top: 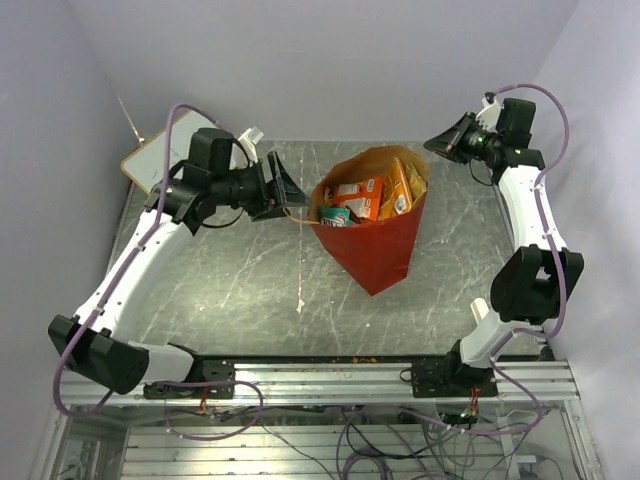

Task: Take the snacks out of the paper bag
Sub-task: Adjust the paper bag at the center of the board.

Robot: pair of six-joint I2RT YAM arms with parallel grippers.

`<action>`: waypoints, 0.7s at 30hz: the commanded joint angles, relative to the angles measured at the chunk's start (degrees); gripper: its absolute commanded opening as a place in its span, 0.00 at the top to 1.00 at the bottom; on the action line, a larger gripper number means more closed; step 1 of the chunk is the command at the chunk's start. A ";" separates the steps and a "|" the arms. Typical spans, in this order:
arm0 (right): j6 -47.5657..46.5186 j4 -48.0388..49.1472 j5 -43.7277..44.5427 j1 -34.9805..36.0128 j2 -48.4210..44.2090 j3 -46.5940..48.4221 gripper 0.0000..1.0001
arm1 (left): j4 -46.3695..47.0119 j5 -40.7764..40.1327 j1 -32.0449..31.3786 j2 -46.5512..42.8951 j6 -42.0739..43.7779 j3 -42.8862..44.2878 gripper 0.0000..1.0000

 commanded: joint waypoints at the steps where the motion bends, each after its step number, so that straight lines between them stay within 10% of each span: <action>1: 0.91 2.79 -3.38 1.18 -4.64 -0.91 1.00 | 0.16 -4.75 -2.56 0.82 -0.25 -0.74 0.17; 18: -1.34 -0.10 -2.39 3.99 -8.88 -4.70 1.00 | 5.58 -8.22 -2.70 2.63 -2.41 -6.96 0.61; 21: -1.75 -0.82 -1.94 5.01 -9.19 -4.47 1.00 | 6.97 -8.94 -2.43 2.16 -3.52 -7.84 0.81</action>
